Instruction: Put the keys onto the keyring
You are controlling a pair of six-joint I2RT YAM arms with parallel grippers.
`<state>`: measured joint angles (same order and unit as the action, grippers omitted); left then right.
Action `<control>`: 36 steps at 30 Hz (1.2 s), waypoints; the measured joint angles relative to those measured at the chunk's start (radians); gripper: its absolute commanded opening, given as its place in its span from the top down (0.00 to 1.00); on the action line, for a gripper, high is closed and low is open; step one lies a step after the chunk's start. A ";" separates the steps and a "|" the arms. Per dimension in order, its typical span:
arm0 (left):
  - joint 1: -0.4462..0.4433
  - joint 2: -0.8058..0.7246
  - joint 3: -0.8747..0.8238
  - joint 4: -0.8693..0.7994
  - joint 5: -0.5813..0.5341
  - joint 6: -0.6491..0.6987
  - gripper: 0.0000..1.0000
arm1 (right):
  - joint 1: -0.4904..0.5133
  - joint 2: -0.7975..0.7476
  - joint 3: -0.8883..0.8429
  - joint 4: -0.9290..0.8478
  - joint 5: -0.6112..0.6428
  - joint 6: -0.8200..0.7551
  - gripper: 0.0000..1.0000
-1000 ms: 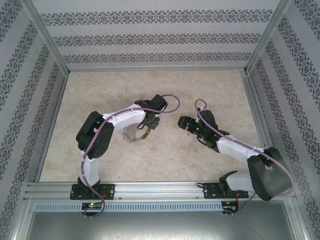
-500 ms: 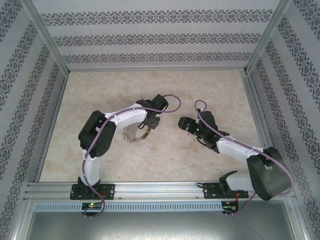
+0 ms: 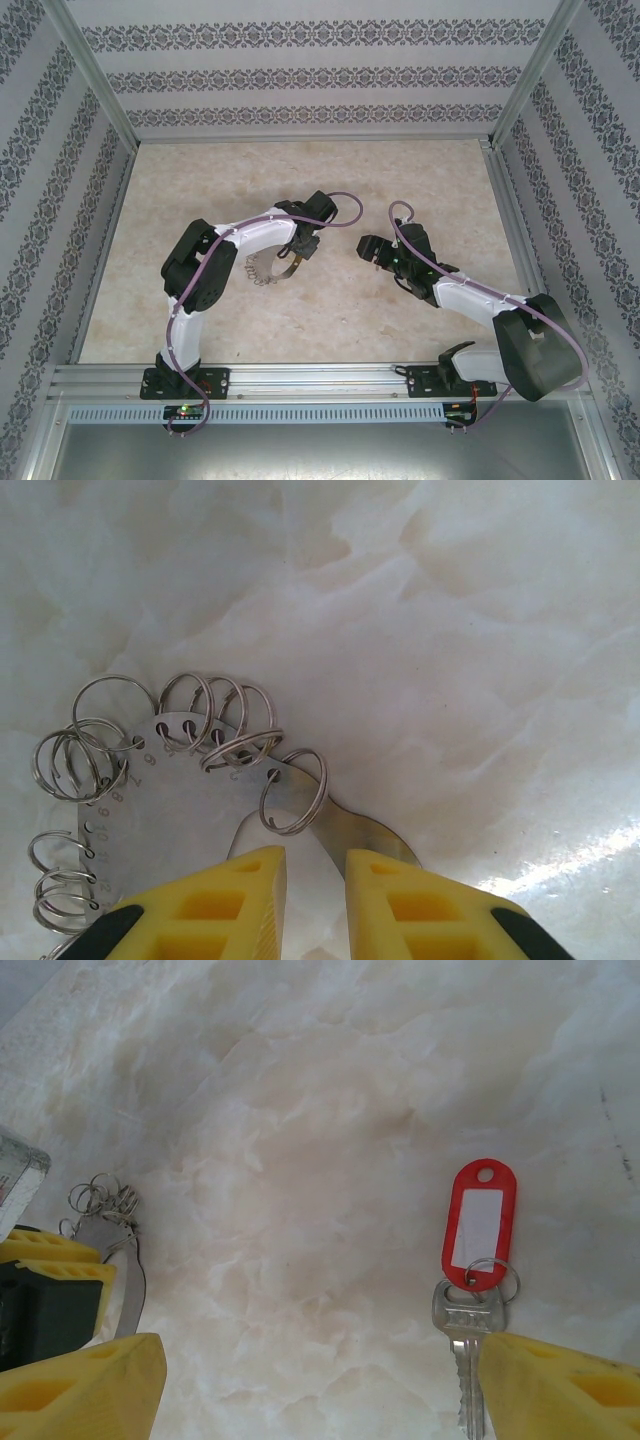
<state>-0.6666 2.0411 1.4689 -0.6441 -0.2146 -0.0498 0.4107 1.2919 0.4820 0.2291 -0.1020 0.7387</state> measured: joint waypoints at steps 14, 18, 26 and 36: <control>0.000 0.027 0.050 0.000 -0.016 0.022 0.76 | 0.000 0.000 0.000 0.000 0.000 0.000 0.18; 0.000 0.029 0.061 0.000 -0.023 0.024 0.76 | 0.000 0.000 0.000 0.000 0.000 0.000 0.18; 0.001 0.045 0.062 0.000 -0.023 0.024 0.76 | 0.000 0.000 0.000 0.000 0.001 0.000 0.18; 0.008 0.061 0.062 0.000 -0.023 0.024 0.77 | 0.000 0.000 -0.001 0.001 0.001 0.000 0.18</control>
<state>-0.6590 2.1025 1.5307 -0.6437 -0.2375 -0.0254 0.4103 1.2919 0.4812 0.2298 -0.1013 0.7387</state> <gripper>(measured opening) 0.229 0.820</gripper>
